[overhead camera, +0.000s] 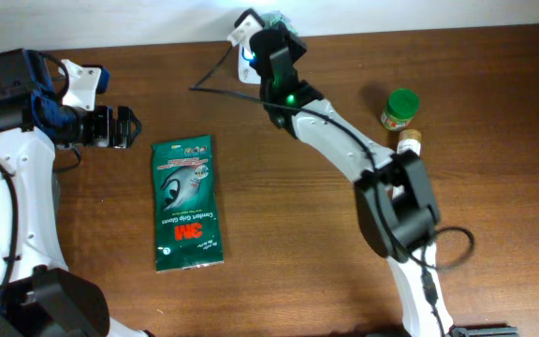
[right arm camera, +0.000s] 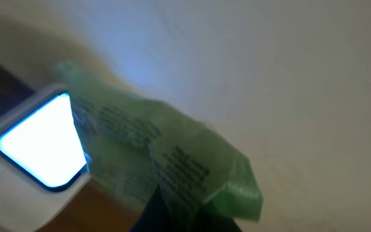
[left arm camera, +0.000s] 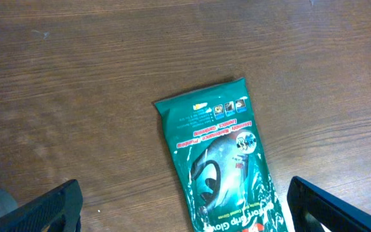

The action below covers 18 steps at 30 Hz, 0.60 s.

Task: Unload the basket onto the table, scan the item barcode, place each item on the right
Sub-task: 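Lift the mint wipes pack to the scanner and hold it, then place the wipes pack at right beside the orange pack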

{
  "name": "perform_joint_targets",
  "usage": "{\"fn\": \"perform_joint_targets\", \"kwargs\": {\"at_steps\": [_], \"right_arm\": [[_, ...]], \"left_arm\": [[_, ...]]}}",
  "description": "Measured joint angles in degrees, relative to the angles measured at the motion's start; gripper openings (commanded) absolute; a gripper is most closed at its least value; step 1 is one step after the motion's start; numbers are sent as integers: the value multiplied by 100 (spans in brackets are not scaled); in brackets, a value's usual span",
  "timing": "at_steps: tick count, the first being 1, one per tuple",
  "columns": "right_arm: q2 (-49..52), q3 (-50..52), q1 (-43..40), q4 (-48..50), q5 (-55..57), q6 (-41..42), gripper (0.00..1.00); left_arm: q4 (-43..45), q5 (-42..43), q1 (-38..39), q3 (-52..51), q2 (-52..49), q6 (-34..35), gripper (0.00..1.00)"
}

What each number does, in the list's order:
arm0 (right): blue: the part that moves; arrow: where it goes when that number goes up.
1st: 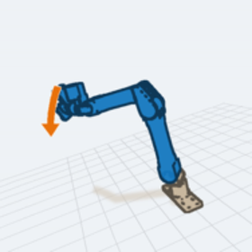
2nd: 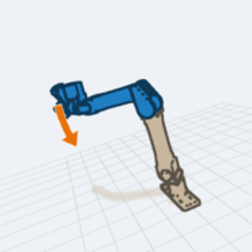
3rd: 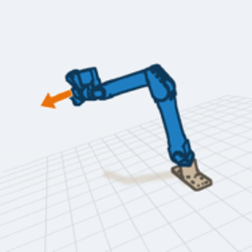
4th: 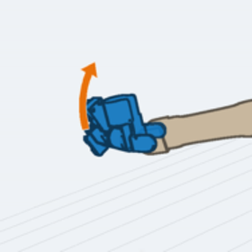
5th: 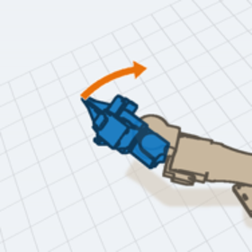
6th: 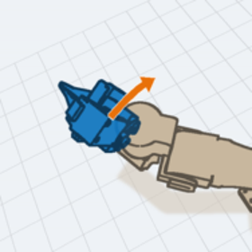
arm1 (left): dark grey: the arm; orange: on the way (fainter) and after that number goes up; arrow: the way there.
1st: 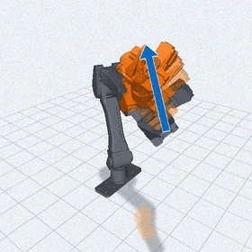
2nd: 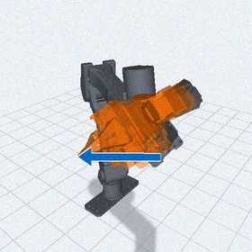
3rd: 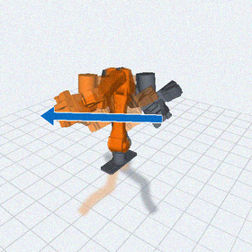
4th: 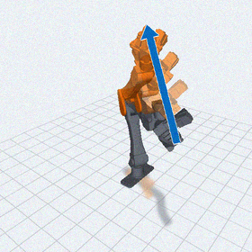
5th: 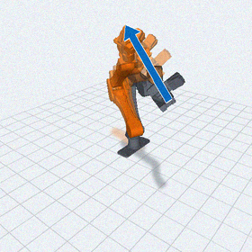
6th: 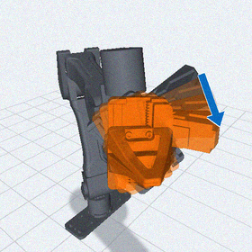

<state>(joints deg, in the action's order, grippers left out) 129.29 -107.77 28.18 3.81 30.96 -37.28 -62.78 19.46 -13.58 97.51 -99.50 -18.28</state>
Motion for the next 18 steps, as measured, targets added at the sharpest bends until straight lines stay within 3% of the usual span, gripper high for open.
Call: {"fn": "perform_joint_targets", "kwargs": {"at_steps": [6,12,15,18], "right_arm": [[-1375,-37,-2,-2310,-890,2107,4],[-2441,-55,-490,-5652,-2295,4647,4],[-2575,28,-1429,-7385,-2828,5230,4],[-2570,535,-1926,-7560,-2920,5335,4]], "left_arm": [[11,0,0,0,0,-2,99],[7,-2,0,0,-2,-2,99],[11,0,2,0,-2,-2,99],[2,-2,0,0,-2,-2,99]]}}
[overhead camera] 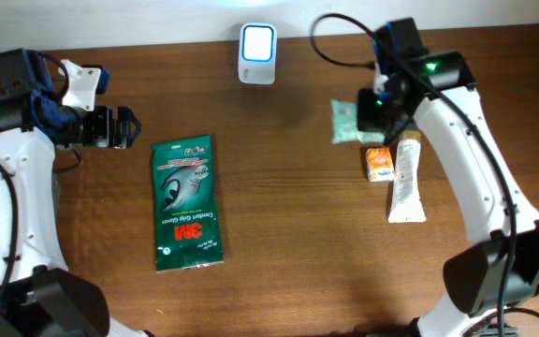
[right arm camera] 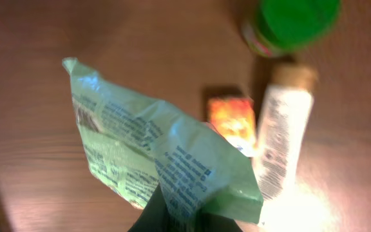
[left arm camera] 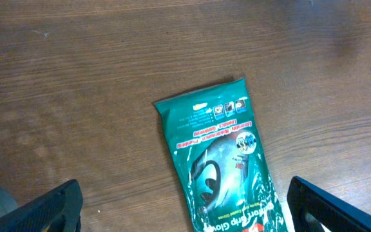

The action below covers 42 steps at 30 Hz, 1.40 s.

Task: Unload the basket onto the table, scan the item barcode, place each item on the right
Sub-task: 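Place the wipes pack at right beside the orange pack, then reach the right gripper to the green glove pack and grasp it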

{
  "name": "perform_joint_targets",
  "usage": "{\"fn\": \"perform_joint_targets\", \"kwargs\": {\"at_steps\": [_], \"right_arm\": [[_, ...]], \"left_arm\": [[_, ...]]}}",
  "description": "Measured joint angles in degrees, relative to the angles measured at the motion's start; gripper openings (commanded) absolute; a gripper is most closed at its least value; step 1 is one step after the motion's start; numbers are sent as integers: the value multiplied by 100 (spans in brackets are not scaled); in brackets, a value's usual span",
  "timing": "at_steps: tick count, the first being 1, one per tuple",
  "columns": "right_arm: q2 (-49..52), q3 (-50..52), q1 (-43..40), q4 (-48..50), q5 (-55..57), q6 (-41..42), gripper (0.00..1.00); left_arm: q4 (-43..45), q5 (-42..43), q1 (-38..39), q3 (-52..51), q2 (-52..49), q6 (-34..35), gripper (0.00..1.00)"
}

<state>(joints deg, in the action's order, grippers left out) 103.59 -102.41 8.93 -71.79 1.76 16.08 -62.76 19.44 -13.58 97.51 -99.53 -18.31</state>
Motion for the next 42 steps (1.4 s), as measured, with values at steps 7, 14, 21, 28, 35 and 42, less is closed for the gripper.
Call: {"fn": "perform_joint_targets", "kwargs": {"at_steps": [7,14,21,28,35,42], "right_arm": [[214,1604,-1652,455,26,74,16],[214,1639,-2225,678,24,212,73],[212,1150,-2210,319,-282,68,74],[125,212,-1012,363,-1893,-450,98],[841,199,988,1539,-2535,282,90],[1961,201,2527,3237,-2933,1099,66]], "left_arm": [[0,2,0,0,0,0,99],[2,0,0,0,0,0,99],[9,0,0,0,0,0,99],[2,0,0,0,0,0,99],[4,0,0,0,0,0,99],[4,0,0,0,0,0,99]]}}
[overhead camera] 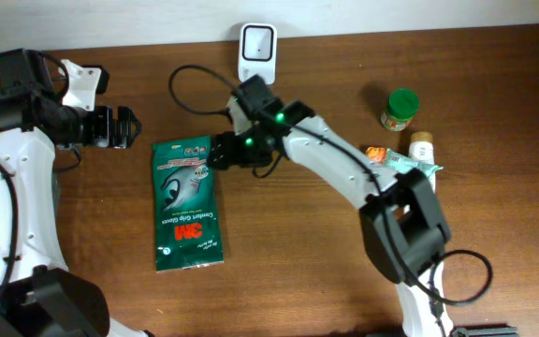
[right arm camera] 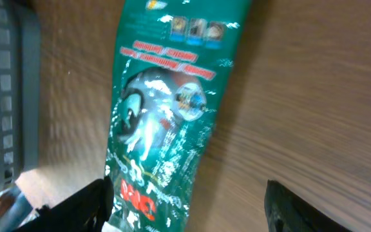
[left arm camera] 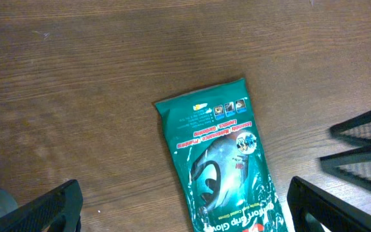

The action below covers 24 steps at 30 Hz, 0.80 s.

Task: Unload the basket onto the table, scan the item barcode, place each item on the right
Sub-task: 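Reach the right gripper to the green glove pack and grasp it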

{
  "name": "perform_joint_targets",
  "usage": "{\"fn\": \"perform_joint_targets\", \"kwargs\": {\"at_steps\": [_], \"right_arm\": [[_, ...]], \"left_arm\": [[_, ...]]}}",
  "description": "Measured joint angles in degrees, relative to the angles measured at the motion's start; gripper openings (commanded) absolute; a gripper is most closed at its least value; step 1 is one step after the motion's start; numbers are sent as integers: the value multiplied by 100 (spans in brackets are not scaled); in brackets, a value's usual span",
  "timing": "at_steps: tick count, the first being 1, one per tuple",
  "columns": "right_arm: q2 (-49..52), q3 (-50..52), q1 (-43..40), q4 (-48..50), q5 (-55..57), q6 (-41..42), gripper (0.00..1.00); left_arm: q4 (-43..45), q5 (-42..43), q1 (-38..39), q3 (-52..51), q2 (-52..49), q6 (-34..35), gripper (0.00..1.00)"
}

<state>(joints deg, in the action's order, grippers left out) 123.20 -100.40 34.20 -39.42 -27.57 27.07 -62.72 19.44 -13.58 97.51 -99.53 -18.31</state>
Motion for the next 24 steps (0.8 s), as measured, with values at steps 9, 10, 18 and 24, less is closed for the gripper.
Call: {"fn": "perform_joint_targets", "kwargs": {"at_steps": [9,10,18,24], "right_arm": [[990,-2,452,826,-146,820,64],[1008,-11,470,863,-175,850,64],[1412,-170,706,1161,-684,1038,4],[1373,-170,535,708,-706,955,4]], "left_arm": [[-2,0,0,0,0,0,99],[0,2,0,0,0,0,99],[-7,2,0,0,0,0,99],[-4,2,0,0,0,0,99]]}}
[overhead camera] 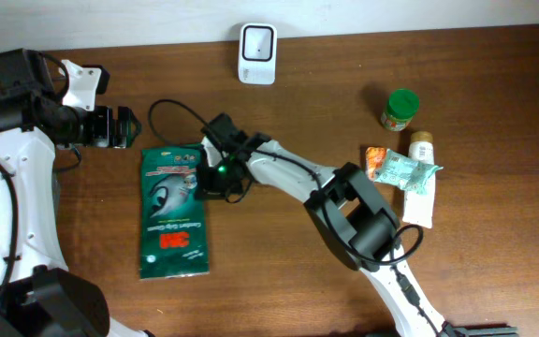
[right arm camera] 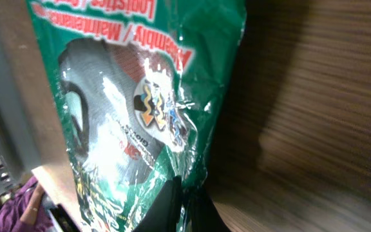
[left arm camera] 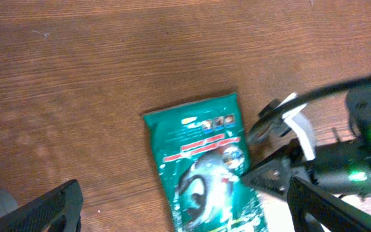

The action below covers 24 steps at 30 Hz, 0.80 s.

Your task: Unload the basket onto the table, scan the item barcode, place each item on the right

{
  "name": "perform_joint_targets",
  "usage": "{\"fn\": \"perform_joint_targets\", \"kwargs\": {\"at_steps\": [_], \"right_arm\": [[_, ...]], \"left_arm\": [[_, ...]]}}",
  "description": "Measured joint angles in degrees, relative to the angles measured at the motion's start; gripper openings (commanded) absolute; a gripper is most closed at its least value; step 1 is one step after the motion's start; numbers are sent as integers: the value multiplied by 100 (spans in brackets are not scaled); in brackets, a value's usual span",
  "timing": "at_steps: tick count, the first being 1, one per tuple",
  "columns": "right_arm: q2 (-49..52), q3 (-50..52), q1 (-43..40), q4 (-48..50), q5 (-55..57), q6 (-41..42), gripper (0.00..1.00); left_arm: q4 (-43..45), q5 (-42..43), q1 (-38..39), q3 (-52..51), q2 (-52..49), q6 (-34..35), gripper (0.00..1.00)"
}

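A dark green 3M glove packet [overhead camera: 171,211] lies flat on the wooden table [overhead camera: 288,290], left of centre. My right gripper [overhead camera: 215,176] is shut on its right edge near the top; in the right wrist view the two dark fingers pinch the packet [right arm camera: 140,109] at the gripper [right arm camera: 184,190]. The white barcode scanner [overhead camera: 256,40] stands at the table's far edge, its window facing up. My left gripper [overhead camera: 124,128] hangs open just up-left of the packet. The left wrist view shows the packet [left arm camera: 198,154] between the open left gripper [left arm camera: 185,193], and the right arm [left arm camera: 330,167].
At the right sit a green-lidded jar [overhead camera: 400,108], a small orange box [overhead camera: 375,161], a pale green packet [overhead camera: 410,171] and a white tube [overhead camera: 419,201] under it. A black cable [overhead camera: 171,105] loops from the right arm above the packet.
My right gripper was open beside the glove packet's top right corner; now it is shut on the packet's right edge. The packet sits a little further left and down. The left arm has not moved.
My right gripper held a pale green packet at the lit scanner. Then it held that packet over the items at the right. Later that packet lay on the white tube and the gripper stood open by the dark green glove packet, which it now grips.
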<state>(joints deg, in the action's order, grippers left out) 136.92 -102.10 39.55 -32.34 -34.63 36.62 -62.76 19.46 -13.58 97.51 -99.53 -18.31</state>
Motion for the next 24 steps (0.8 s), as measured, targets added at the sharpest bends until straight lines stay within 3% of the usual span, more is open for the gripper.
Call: {"fn": "perform_joint_targets", "kwargs": {"at_steps": [4,10,14,21,24], "right_arm": [[-669,50,-588,-1207,850,-542,4],[-1539,55,-988,-2385,1193,-1722,4],[-1624,20,-863,-2402,1172,-1888,4],[-1646,-13,315,-1279,1416,-1364,4],[-1646,-13,214,-1307,1469,-1283,4]], "left_arm": [[0,0,0,0,0,0,99],[2,-2,0,0,0,0,99],[4,-2,0,0,0,0,99],[2,-2,0,0,0,0,99],[2,0,0,0,0,0,99]]}}
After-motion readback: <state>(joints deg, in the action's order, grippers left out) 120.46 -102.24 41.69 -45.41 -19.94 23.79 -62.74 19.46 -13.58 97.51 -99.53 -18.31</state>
